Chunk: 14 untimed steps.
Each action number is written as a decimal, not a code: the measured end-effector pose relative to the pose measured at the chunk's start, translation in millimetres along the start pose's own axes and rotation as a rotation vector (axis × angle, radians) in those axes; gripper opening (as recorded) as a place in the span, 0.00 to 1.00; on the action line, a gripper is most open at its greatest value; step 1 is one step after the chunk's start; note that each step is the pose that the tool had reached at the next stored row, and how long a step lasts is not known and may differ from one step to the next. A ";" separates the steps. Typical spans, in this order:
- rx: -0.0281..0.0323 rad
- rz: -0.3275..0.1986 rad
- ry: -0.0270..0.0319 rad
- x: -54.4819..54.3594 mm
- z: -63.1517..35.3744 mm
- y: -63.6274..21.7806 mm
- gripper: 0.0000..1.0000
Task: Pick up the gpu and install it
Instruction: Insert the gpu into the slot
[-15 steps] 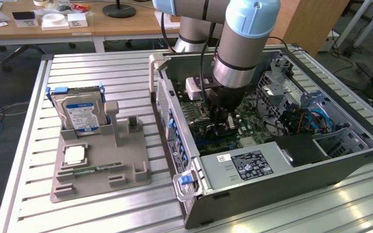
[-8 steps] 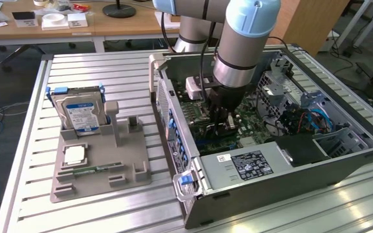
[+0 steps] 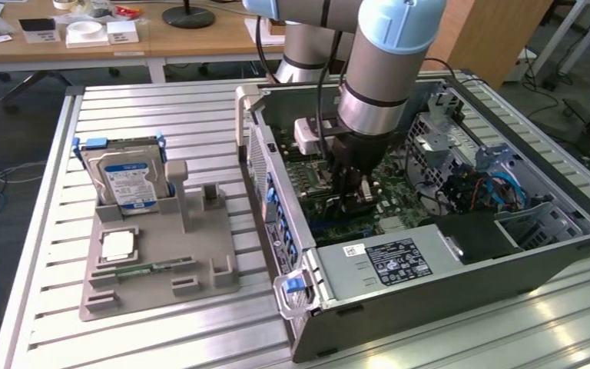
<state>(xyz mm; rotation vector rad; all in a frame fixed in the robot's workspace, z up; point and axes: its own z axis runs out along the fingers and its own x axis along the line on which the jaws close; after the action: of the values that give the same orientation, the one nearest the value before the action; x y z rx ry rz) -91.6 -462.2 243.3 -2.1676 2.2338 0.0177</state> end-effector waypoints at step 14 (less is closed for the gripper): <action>-0.0002 0.000 0.0003 -0.2 -5.5 -0.1 0.40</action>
<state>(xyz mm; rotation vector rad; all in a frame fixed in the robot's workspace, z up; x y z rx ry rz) -91.6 -462.1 248.8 -2.1678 2.2340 0.0176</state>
